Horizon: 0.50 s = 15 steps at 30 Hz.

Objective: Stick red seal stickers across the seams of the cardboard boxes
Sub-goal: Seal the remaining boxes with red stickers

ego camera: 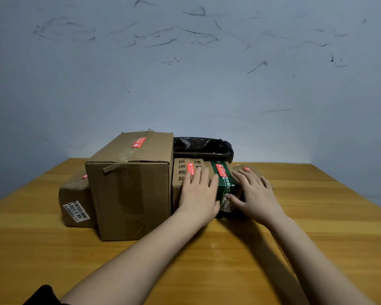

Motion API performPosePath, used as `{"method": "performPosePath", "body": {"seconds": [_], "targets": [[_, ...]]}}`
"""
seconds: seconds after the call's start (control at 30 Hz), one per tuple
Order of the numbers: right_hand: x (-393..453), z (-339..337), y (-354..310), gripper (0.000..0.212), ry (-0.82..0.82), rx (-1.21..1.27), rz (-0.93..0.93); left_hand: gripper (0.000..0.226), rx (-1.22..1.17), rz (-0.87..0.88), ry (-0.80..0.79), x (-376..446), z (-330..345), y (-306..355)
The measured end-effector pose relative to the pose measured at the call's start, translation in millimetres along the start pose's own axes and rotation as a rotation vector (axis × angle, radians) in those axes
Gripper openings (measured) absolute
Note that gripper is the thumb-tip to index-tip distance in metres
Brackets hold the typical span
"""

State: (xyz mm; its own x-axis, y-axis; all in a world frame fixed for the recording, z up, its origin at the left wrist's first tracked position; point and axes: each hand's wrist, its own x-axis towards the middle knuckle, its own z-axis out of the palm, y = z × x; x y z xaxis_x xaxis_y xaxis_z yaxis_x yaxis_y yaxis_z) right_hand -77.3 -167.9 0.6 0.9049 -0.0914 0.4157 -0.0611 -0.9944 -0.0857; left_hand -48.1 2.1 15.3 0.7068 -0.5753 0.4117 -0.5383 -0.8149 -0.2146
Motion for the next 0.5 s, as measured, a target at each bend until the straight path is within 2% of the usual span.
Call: {"method": "performPosePath", "body": {"seconds": [0.17,0.23,0.3,0.37,0.43,0.5], "targets": [[-15.5,-15.2,16.7,0.043,0.164,0.120,0.052,0.046,-0.075,0.239,0.189,1.1,-5.4,28.1],[-23.4,-21.2,27.5,0.037,0.149,0.123,0.113,0.041,-0.150,0.327,0.186,-0.5,-5.5,45.5],[-34.0,-24.2,41.6,0.036,0.095,0.115,0.171,0.044,-0.220,0.407,0.072,-4.9,-6.6,67.3],[-47.5,-26.5,55.0,0.037,0.059,0.124,0.210,0.055,-0.268,0.444,-0.125,-10.9,-5.6,86.3],[-61.8,-28.0,65.1,0.040,0.148,0.173,0.221,0.065,-0.314,0.455,-0.317,-18.1,-4.8,101.9],[-74.0,-30.1,74.0,0.038,0.269,0.202,0.249,0.070,-0.378,0.460,-0.424,-22.9,-1.0,114.4]]}}
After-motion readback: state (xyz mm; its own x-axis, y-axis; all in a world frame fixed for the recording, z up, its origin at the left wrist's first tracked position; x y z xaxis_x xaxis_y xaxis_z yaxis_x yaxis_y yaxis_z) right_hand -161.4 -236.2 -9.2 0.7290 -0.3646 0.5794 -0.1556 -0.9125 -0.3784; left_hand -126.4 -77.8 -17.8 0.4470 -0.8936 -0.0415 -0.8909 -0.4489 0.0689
